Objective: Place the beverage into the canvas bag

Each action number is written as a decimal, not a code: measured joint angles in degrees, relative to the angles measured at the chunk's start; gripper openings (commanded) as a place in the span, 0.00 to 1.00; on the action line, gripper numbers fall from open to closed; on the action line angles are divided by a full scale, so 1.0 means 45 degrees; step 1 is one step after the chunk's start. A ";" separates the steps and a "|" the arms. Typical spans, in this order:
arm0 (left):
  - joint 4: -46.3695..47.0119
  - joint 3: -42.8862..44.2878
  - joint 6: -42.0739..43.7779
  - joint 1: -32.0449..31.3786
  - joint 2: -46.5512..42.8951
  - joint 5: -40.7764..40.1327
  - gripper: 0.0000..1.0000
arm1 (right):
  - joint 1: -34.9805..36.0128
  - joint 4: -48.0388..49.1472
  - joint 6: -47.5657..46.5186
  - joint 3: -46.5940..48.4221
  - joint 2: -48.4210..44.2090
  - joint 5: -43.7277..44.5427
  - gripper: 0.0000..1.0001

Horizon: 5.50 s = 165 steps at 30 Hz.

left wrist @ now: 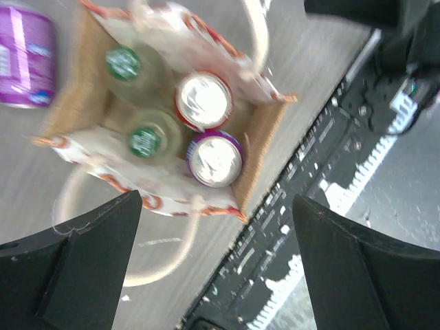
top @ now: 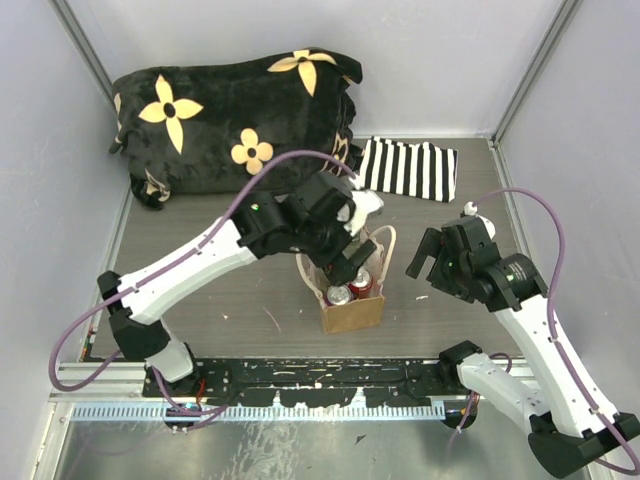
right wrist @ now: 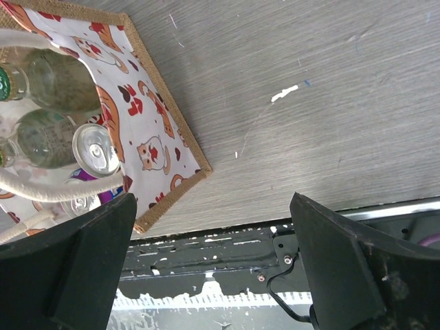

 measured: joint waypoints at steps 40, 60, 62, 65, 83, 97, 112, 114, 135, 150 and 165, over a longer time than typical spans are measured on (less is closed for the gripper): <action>0.5367 0.0267 0.4945 0.6086 0.6785 0.0724 0.98 | 0.0000 0.0330 -0.0709 0.1112 0.1617 -0.0131 1.00; 0.5858 -0.0301 0.5051 0.6115 0.7728 0.0869 0.00 | 0.0000 0.0389 -0.0690 0.1010 0.1700 -0.0272 1.00; 0.5566 -0.0476 0.5119 0.6207 0.7533 0.0826 0.00 | 0.0000 0.0408 -0.0680 0.0928 0.1632 -0.0282 1.00; 0.4750 -0.0661 0.5285 0.6489 0.7106 0.0772 0.00 | 0.0000 0.0442 -0.0651 0.0840 0.1530 -0.0335 1.00; 0.0588 -0.3254 0.7388 0.7601 0.1496 0.0097 0.00 | 0.0000 0.0952 -0.0500 -0.0131 0.0665 -0.0772 1.00; 0.1953 -0.7349 0.5790 0.7524 0.0068 0.0520 0.76 | 0.0000 0.0908 -0.0393 -0.0325 -0.0010 -0.0806 1.00; 0.2463 -0.8063 0.4862 0.7465 -0.1365 0.0869 0.92 | 0.0000 0.0840 -0.0355 -0.0321 0.0257 -0.0806 1.00; 0.2346 -0.7854 0.4857 0.7456 -0.1277 0.0855 0.89 | 0.0000 0.0840 -0.0355 -0.0321 0.0257 -0.0806 1.00; 0.0835 -0.6732 0.5207 0.7213 0.0131 0.0355 0.00 | 0.0000 0.0816 -0.0141 -0.0627 -0.0413 -0.0797 1.00; -0.2302 0.4109 0.5090 0.7198 0.1370 0.0447 0.00 | 0.0000 0.0826 -0.0068 -0.0923 -0.0520 -0.0797 1.00; -0.2521 0.5639 0.4503 0.1321 0.2118 0.1447 0.00 | 0.0000 0.0457 0.0214 -0.0971 -0.1039 -0.0787 1.00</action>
